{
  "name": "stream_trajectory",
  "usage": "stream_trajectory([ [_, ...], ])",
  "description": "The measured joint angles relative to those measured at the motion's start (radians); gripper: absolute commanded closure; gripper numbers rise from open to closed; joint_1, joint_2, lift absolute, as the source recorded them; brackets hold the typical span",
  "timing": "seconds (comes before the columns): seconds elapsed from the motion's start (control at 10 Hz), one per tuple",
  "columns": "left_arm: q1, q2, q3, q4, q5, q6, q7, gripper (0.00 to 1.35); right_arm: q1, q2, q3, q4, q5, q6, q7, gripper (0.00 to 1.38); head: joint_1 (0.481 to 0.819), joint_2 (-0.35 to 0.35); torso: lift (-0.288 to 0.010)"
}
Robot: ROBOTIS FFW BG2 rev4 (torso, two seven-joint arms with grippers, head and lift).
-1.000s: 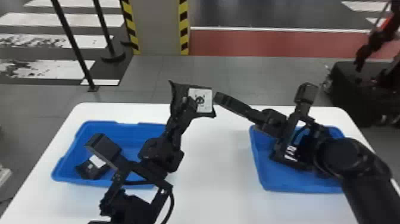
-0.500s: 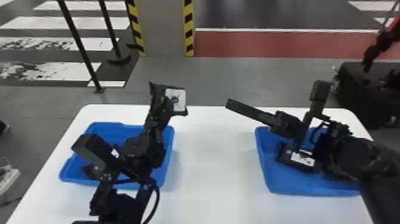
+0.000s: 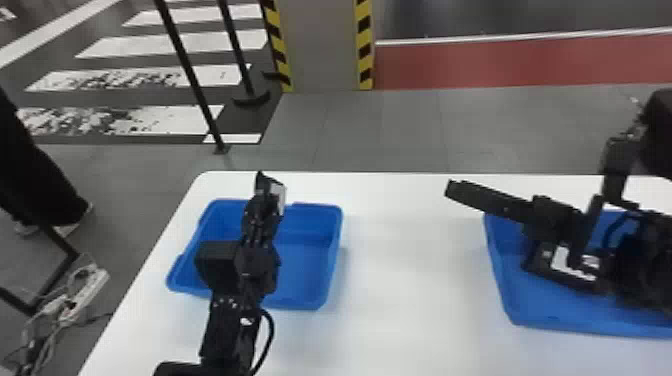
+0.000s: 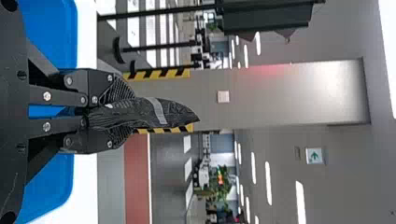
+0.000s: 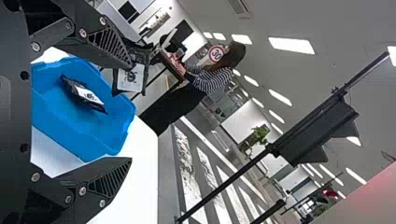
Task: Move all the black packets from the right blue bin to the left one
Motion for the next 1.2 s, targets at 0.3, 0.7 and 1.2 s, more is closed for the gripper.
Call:
stream_trajectory([
  [0.3,0.035,0.0,0.006,0.009,0.062,-0.106,0.055,0.29,0.028,0.002,-0.004,-0.018,0.029,-0.057,-0.034,0.34,0.695,0.206,-0.11],
  [0.7,0.068,0.0,-0.178,0.006,0.452,-0.394,0.04,0.21,0.25,-0.016,-0.053,-0.332,0.149,-0.071,-0.271,0.34,0.695,0.128,-0.11],
  [1.2,0.116,0.008,-0.247,-0.157,0.564,-0.488,0.029,0.2,0.436,-0.014,-0.15,-0.555,0.286,-0.004,-0.487,0.35,0.695,0.011,-0.11],
])
